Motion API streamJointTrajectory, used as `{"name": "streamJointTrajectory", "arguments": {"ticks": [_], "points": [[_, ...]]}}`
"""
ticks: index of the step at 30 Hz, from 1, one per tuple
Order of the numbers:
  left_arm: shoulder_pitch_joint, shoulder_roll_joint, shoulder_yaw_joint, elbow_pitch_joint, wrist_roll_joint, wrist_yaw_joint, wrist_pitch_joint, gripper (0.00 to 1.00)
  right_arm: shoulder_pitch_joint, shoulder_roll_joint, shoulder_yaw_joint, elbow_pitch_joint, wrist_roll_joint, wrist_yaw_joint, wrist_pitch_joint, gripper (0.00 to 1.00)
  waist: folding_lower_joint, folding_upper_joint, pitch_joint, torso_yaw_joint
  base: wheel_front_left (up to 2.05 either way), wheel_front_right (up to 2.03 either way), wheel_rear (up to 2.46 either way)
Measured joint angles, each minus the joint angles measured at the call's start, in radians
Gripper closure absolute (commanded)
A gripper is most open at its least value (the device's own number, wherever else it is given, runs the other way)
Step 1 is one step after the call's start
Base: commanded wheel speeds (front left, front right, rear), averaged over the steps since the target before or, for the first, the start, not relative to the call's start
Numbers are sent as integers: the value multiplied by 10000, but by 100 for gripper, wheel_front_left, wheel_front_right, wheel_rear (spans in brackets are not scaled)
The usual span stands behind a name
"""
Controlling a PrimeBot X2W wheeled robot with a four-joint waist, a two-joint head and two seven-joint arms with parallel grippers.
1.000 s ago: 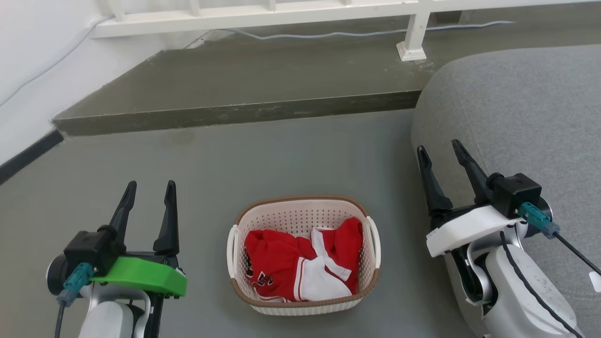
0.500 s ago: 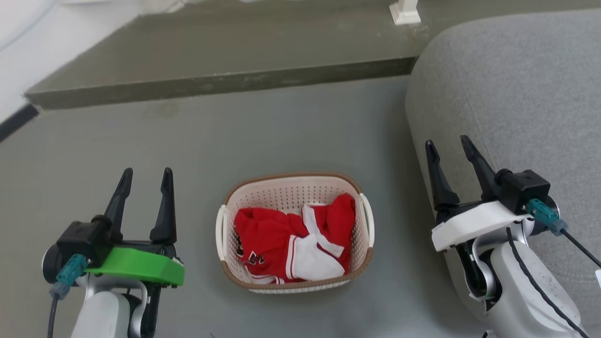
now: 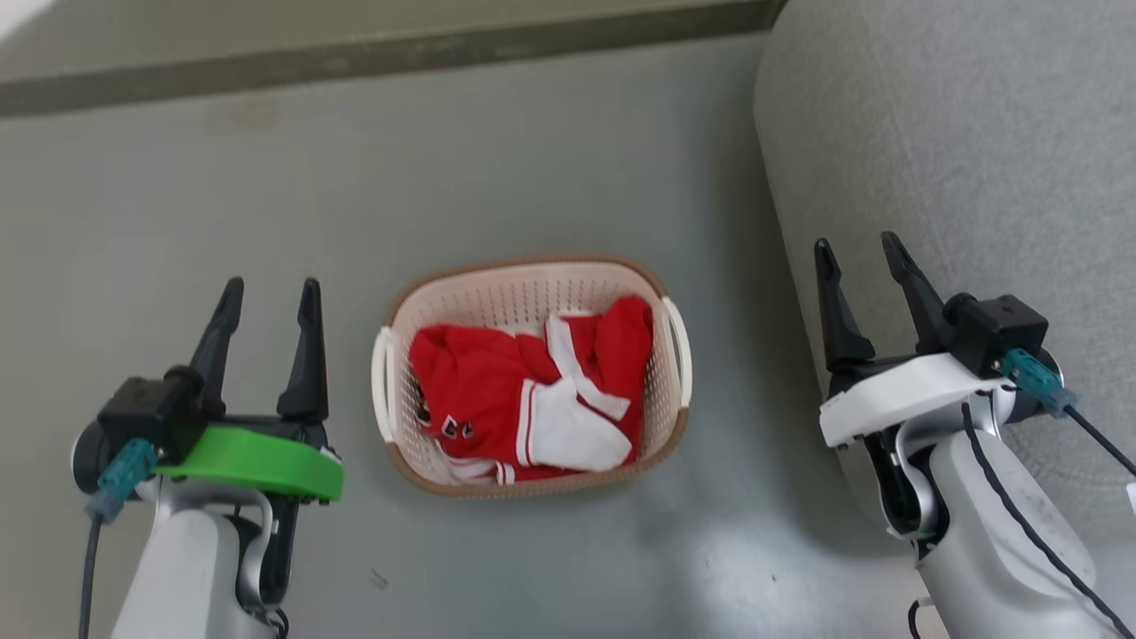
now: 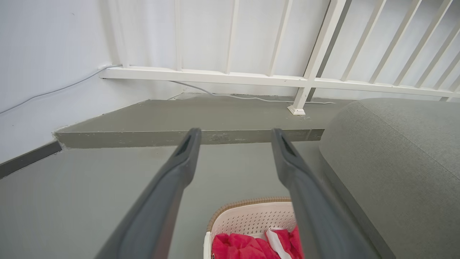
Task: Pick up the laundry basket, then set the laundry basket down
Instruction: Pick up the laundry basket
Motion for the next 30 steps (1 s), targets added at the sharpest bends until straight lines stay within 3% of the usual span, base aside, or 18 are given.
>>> {"name": "streamJointTrajectory", "arguments": {"ticks": [8,30], "points": [[-768,127,-153,591,0,-42,-2,0,-535,186,-4,794,113,33,0,0,0,0,1113,-126,0,0,0],[-3069,316,-489,3323,-316,-115,755,0,-2904,445,194,3152,453,577,0,0,1,0,3610,-20,0,0,0]]}}
